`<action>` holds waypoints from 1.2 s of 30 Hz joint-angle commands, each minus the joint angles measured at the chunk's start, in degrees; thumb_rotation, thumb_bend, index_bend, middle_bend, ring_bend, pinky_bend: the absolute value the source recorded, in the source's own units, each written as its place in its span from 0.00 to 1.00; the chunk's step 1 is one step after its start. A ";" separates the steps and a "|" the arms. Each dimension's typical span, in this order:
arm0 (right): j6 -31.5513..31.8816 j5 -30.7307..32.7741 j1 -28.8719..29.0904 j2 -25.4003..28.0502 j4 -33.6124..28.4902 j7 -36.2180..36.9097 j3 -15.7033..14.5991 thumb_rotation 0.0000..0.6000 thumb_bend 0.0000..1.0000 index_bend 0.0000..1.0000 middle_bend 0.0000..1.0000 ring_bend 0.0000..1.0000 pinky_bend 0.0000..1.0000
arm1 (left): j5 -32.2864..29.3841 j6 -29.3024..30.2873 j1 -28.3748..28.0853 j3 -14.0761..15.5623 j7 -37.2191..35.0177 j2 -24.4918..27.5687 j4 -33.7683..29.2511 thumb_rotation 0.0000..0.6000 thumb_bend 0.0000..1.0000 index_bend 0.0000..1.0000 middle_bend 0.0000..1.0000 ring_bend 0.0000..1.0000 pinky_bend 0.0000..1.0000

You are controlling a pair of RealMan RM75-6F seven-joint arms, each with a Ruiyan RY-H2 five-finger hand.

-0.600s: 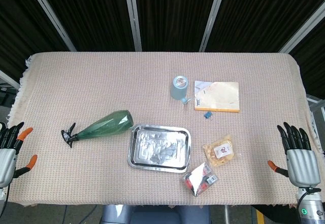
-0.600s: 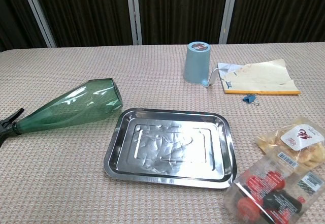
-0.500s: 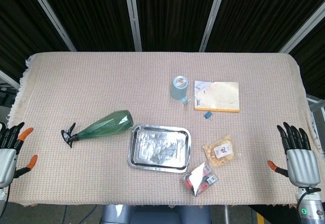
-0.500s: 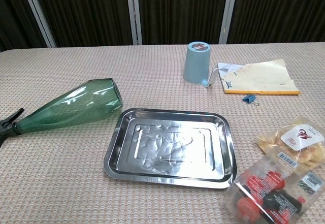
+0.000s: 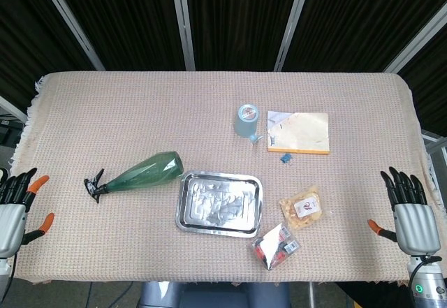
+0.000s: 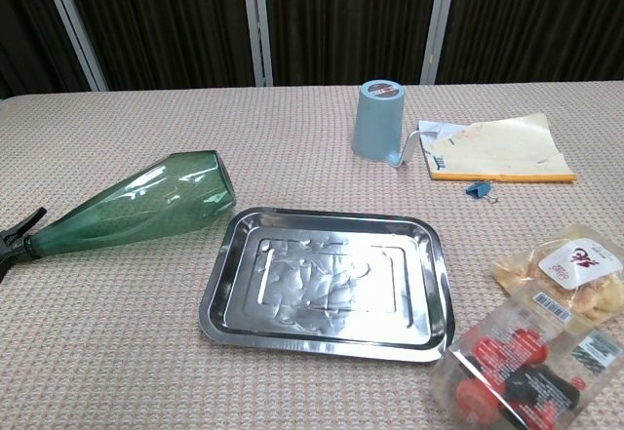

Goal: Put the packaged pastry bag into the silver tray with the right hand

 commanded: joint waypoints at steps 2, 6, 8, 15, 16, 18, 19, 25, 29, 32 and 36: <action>-1.02 -0.33 0.55 0.47 -0.31 1.97 -0.16 1.00 0.06 0.00 0.00 0.00 0.00 | -0.11 -0.23 -0.09 -0.03 0.25 0.13 -0.20 1.00 0.34 0.14 0.00 0.00 0.00; -1.84 -0.53 1.13 0.82 -0.33 2.34 -0.14 1.00 0.06 0.00 0.00 0.00 0.00 | -0.09 -0.29 -0.13 -0.04 0.34 0.23 -0.35 1.00 0.34 0.14 0.00 0.00 0.00; -2.51 -0.57 1.56 1.03 -0.61 2.80 -0.12 1.00 0.06 0.00 0.00 0.00 0.00 | -0.11 -0.34 -0.14 -0.04 0.38 0.28 -0.41 1.00 0.34 0.14 0.00 0.00 0.00; -5.87 -1.35 4.20 2.50 -1.61 5.47 0.39 1.00 0.06 0.00 0.00 0.00 0.00 | -0.16 -0.37 -0.14 -0.06 0.56 0.57 -0.57 1.00 0.34 0.14 0.00 0.00 0.00; -6.73 -1.52 4.86 2.76 -1.71 5.91 0.50 1.00 0.06 0.00 0.00 0.00 0.00 | -0.13 -0.35 -0.14 -0.06 0.59 0.61 -0.60 1.00 0.34 0.14 0.00 0.00 0.00; -9.29 -2.07 6.69 3.45 -1.98 7.13 0.65 1.00 0.06 0.00 0.00 0.00 0.00 | -0.11 -0.37 -0.12 -0.03 0.56 0.70 -0.67 1.00 0.34 0.14 0.00 0.00 0.00; -10.64 -2.27 7.59 3.81 -2.04 7.81 0.68 1.00 0.06 0.00 0.00 0.00 0.00 | -0.13 -0.38 -0.10 -0.01 0.53 0.73 -0.69 1.00 0.34 0.14 0.00 0.00 0.00; -21.45 -3.32 14.47 5.19 -1.68 12.00 0.38 1.00 0.06 0.00 0.00 0.00 0.00 | -0.45 -0.65 0.04 0.19 0.60 0.92 -0.71 1.00 0.34 0.14 0.00 0.00 0.00; -29.00 -3.49 19.04 5.19 -1.57 15.16 -0.18 1.00 0.07 0.02 0.00 0.00 0.00 | -0.55 -0.77 0.02 0.18 0.72 1.07 -0.83 1.00 0.34 0.14 0.00 0.00 0.00; -33.35 -3.84 21.94 4.33 -0.92 16.52 -0.60 1.00 0.08 0.04 0.00 0.00 0.00 | -0.71 -0.96 -0.07 0.12 0.80 1.10 -0.88 1.00 0.34 0.14 0.00 0.00 0.00; -38.38 -4.28 25.41 2.85 0.06 17.30 -1.28 1.00 0.08 0.06 0.00 0.00 0.00 | -0.94 -1.35 -0.22 0.10 0.83 1.16 -0.84 1.00 0.34 0.14 0.00 0.00 0.00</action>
